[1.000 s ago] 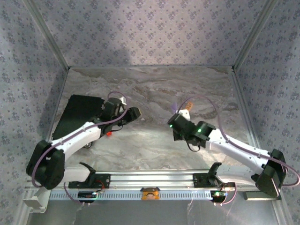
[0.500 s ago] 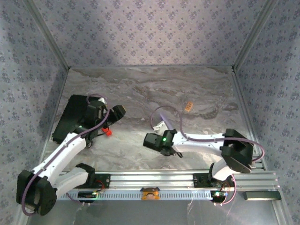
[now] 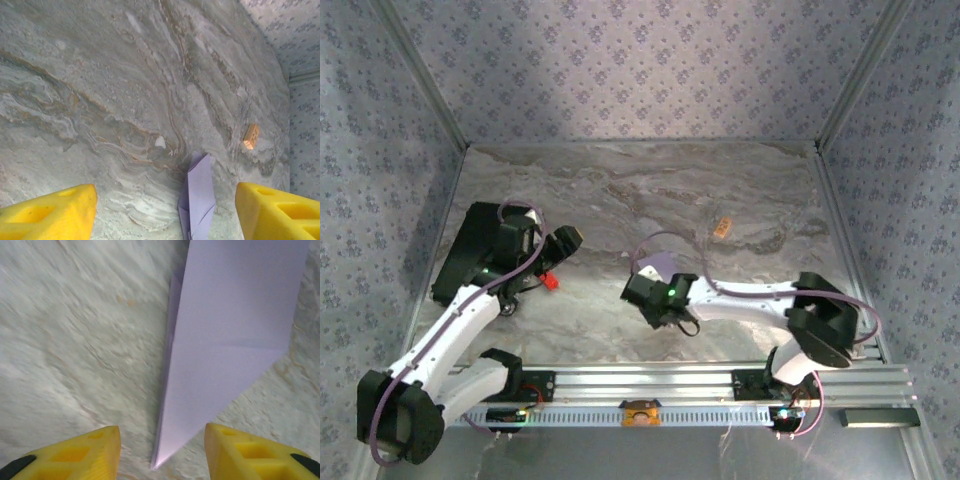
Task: Fold a paper plane with a square sheet of paper (pick it up from the middle)
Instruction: Turn over the paper at the center of the table, then fold the wing for the fifth time at the center of the table.
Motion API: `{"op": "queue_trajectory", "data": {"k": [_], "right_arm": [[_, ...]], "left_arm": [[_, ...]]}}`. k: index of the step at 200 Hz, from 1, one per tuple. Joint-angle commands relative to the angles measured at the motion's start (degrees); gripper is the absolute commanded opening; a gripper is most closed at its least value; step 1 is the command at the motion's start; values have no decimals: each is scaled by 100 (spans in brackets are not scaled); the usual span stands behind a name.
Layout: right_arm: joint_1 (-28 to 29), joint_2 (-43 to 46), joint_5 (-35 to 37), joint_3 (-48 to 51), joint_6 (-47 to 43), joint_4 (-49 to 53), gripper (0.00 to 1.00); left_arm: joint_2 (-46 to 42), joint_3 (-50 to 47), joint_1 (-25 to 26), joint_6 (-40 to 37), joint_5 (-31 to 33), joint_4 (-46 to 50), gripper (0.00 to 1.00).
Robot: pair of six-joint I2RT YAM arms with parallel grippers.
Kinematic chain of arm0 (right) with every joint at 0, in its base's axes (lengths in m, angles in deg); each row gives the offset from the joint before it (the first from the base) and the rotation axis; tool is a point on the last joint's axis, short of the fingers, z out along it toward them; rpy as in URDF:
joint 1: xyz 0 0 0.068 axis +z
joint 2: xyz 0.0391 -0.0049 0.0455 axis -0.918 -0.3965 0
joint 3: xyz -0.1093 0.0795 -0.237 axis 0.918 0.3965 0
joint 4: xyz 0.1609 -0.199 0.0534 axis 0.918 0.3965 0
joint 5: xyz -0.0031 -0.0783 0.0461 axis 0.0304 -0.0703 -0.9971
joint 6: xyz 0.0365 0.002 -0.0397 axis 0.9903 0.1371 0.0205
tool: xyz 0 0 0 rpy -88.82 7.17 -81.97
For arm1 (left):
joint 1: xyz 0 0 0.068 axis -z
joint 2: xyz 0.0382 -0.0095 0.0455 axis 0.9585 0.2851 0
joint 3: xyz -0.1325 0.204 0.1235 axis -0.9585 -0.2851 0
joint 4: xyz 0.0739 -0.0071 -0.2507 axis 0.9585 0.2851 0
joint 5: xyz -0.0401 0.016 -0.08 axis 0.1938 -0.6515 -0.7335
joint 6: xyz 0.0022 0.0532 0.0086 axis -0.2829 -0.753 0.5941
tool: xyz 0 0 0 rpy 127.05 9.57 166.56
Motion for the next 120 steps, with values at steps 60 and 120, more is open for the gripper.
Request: {"op": "queue_trajectory", "data": {"k": [60, 120], "right_arm": [[-2567, 937, -3802, 1525, 285, -2220, 17], [-2594, 31, -3767, 1602, 768, -2603, 12]], "left_arm": [[426, -264, -4, 266, -897, -860, 66], [706, -272, 201, 296, -961, -1033, 62]]}}
